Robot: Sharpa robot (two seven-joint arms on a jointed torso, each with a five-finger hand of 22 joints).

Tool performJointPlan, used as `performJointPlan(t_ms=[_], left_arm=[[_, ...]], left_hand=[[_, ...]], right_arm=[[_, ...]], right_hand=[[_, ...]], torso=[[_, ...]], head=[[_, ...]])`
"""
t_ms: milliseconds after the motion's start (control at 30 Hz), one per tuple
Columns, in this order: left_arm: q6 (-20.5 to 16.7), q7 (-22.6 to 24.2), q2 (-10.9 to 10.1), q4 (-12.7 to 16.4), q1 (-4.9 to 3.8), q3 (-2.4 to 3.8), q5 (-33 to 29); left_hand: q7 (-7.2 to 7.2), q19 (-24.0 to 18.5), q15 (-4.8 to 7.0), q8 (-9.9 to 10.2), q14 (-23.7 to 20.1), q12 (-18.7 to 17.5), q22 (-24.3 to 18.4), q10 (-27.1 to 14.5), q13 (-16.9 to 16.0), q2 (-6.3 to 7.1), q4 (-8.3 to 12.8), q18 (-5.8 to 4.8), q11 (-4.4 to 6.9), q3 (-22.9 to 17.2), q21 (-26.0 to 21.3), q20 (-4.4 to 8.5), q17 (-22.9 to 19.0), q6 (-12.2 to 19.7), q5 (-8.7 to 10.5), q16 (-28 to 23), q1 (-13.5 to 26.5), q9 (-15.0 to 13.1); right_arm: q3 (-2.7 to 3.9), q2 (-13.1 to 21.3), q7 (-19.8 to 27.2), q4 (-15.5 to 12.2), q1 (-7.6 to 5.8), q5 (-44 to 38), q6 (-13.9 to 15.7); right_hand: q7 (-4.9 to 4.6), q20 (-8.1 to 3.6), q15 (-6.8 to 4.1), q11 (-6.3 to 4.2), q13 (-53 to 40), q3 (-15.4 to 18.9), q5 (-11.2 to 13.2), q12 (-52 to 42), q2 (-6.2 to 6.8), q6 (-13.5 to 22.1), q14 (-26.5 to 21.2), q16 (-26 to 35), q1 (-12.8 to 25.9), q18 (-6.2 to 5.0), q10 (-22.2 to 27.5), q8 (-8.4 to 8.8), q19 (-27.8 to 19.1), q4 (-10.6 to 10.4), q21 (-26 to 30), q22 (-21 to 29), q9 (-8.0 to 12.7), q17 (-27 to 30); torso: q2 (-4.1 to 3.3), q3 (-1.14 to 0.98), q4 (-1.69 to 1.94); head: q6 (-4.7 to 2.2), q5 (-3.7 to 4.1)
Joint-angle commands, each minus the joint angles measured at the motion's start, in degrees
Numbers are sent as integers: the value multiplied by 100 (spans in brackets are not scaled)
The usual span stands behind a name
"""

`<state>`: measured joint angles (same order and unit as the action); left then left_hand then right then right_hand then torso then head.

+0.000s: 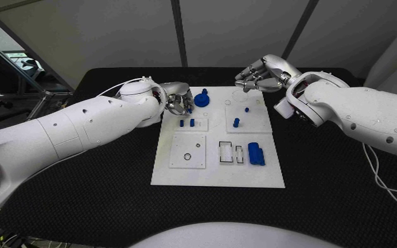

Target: Assemble the parts on the task board

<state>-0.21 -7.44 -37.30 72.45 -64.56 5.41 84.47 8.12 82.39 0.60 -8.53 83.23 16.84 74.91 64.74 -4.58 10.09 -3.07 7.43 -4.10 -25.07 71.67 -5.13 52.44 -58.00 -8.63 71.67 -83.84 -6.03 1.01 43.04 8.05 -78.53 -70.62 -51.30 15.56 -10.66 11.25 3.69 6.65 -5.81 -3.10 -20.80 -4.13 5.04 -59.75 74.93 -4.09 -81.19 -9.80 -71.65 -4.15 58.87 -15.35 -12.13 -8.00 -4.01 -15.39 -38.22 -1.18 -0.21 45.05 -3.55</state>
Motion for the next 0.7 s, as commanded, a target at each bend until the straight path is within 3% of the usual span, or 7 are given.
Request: performJointPlan(t_ms=[33, 700], left_arm=[[63, -34, 14, -9, -8, 3, -16], [95, -91, 0, -16, -8, -1, -17]], left_hand=[[-2, 20, 4, 72, -15, -39, 153, 31, -5, 18, -3, -303, 9, -47, -10, -1, -12, 99, 21, 30, 68, 33], [0, 12, 16, 195, -24, -105, 149, 13, -5, 74, 3, -297, 24, -56, -34, 9, -58, 224, 21, 27, 156, 93]], right_arm=[[4, 0, 26, -7, -10, 2, -11], [4, 7, -9, 4, -10, -2, -26]], right_hand=[[7, 7, 20, -1, 5, 40, -21, -17, -43, 41, -5, 32, -6, -74, 35, 17, 44, 8, 21, 6, -2, 6], [3, 8, 26, 4, 6, 54, -17, -14, -35, 50, -13, 35, -1, -75, 47, 20, 47, 11, 31, 14, -1, 11]], torso=[[0, 0, -6], [2, 5, -3]], head=[[6, 4], [11, 11]])
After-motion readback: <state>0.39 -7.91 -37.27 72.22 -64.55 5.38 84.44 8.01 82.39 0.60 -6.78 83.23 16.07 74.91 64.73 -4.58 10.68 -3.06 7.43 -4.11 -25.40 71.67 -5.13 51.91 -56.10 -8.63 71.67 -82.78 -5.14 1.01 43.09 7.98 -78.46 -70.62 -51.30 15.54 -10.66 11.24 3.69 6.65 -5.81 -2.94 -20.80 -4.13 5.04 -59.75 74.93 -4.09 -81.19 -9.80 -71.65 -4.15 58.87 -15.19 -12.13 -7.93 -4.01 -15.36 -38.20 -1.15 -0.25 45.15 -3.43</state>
